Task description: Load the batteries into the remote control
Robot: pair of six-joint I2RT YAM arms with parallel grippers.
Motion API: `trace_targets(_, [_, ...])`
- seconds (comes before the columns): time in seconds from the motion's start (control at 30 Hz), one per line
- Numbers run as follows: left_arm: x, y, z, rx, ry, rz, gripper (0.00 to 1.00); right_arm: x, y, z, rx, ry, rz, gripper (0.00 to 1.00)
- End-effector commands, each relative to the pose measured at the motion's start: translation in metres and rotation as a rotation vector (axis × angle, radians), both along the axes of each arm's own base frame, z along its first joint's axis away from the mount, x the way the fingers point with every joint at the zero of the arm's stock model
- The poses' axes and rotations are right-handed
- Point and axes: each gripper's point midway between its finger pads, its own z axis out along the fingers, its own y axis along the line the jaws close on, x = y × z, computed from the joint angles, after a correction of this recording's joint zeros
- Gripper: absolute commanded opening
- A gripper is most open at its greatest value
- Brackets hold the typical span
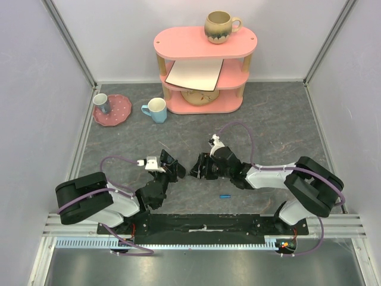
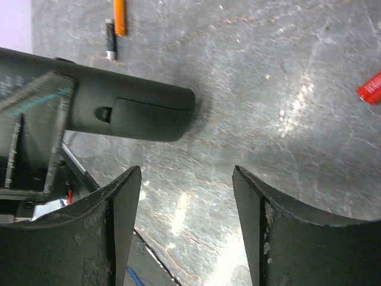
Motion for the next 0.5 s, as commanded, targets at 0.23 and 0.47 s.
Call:
trace_targets(0.23, [-0.001,-0.002,0.000,-0.049,0.007,0.007,0.02,0.033,0.047,0.045,0.197,-0.059,0.012,0.70])
trace_targets(0.47, [0.000,-0.002,0.000,-0.033,0.003,0.006,0.02,0.039,0.052,0.033,0.143,-0.042,0.013,0.67])
